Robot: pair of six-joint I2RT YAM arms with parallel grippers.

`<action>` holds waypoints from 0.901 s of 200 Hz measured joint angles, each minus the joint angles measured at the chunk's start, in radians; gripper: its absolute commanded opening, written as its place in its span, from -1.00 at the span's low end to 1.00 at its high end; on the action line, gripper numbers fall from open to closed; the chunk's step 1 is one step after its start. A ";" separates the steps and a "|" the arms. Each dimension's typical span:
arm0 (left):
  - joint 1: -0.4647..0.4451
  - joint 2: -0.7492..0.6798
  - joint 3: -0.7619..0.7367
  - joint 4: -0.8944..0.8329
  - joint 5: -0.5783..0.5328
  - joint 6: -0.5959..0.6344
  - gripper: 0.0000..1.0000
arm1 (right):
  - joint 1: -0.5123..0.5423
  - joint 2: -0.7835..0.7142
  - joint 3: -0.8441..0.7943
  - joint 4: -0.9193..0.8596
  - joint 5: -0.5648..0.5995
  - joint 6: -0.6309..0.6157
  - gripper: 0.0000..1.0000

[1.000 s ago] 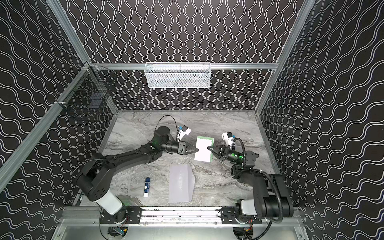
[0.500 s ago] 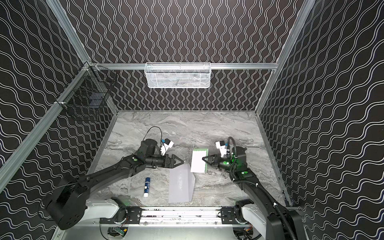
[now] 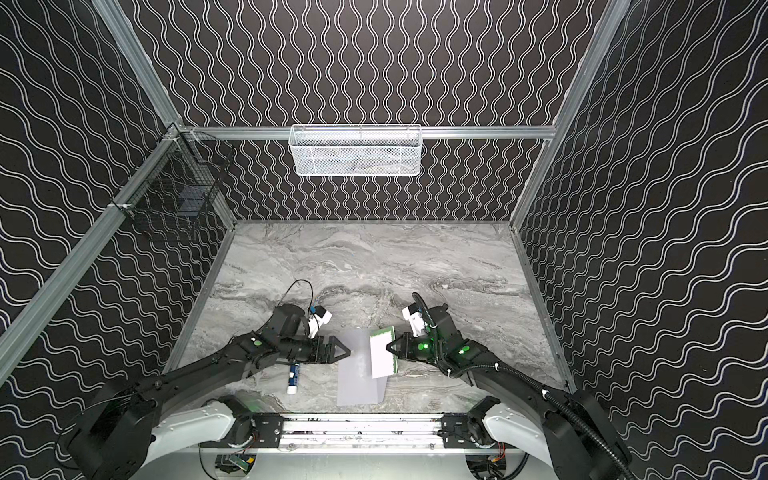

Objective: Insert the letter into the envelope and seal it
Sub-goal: 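Carry the upright letter with both grippers toward the envelope opening, then lower the letter's bottom edge into the envelope opening with both grippers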

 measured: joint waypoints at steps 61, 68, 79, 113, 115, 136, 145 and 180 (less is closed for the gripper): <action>-0.010 0.075 -0.085 0.128 0.059 -0.083 0.83 | 0.046 0.042 -0.055 0.021 0.072 -0.016 -1.00; -0.013 0.081 -0.085 0.143 0.068 -0.101 0.81 | 0.050 0.053 -0.057 0.025 0.077 -0.016 -1.00; -0.016 0.087 -0.085 0.164 0.081 -0.102 0.79 | 0.057 0.068 -0.061 0.038 0.081 -0.017 -1.00; -0.037 0.105 -0.093 0.203 0.113 -0.124 0.77 | 0.069 0.075 -0.100 0.093 0.092 -0.019 -1.00; -0.039 0.105 -0.094 0.203 0.114 -0.124 0.77 | 0.069 0.074 -0.101 0.095 0.092 -0.019 -1.00; -0.046 0.098 -0.117 0.210 0.121 -0.126 0.77 | 0.074 0.060 -0.119 0.120 0.099 -0.019 -1.00; -0.047 0.086 -0.131 0.212 0.123 -0.129 0.77 | 0.075 0.054 -0.124 0.127 0.099 -0.019 -1.00; -0.052 0.050 -0.166 0.229 0.126 -0.133 0.77 | 0.084 0.069 -0.121 0.148 0.113 -0.019 -1.00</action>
